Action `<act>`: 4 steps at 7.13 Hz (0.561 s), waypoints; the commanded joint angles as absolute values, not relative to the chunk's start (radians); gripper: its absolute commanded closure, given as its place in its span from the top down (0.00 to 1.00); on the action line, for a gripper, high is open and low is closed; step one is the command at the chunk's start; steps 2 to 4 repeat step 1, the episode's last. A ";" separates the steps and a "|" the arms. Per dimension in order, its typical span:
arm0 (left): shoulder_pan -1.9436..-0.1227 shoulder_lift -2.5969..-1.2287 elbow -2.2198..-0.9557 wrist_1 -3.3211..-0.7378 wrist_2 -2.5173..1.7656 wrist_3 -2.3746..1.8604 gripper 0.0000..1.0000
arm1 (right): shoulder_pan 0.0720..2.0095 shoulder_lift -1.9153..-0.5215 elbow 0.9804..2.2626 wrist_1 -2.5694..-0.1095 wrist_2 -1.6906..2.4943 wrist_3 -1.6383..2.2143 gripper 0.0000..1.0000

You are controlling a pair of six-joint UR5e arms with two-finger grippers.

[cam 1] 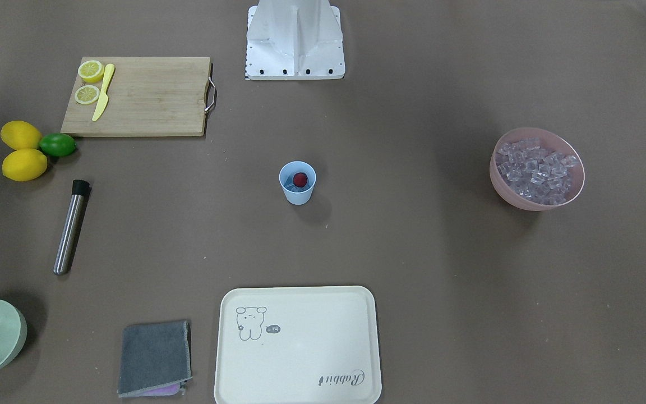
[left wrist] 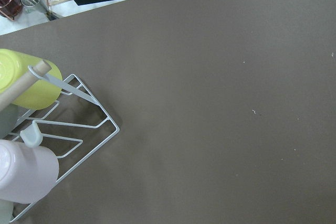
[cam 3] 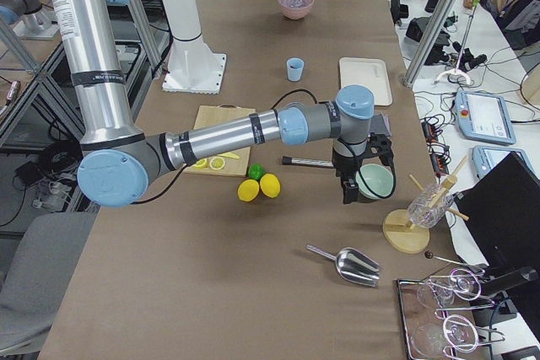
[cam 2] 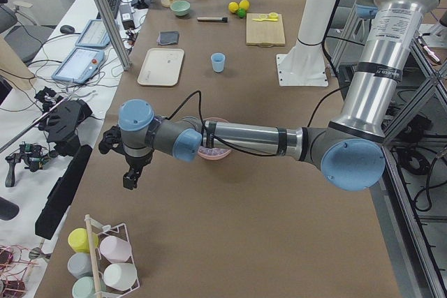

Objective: Mash ice and strawberries in cup

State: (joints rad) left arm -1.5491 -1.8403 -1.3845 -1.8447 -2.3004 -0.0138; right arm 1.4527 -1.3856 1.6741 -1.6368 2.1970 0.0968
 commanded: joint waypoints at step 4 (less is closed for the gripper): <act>-1.549 -1.836 -1.382 -1.845 -2.301 -0.014 0.98 | 1.453 -1.385 1.674 -1.638 2.194 0.095 1.00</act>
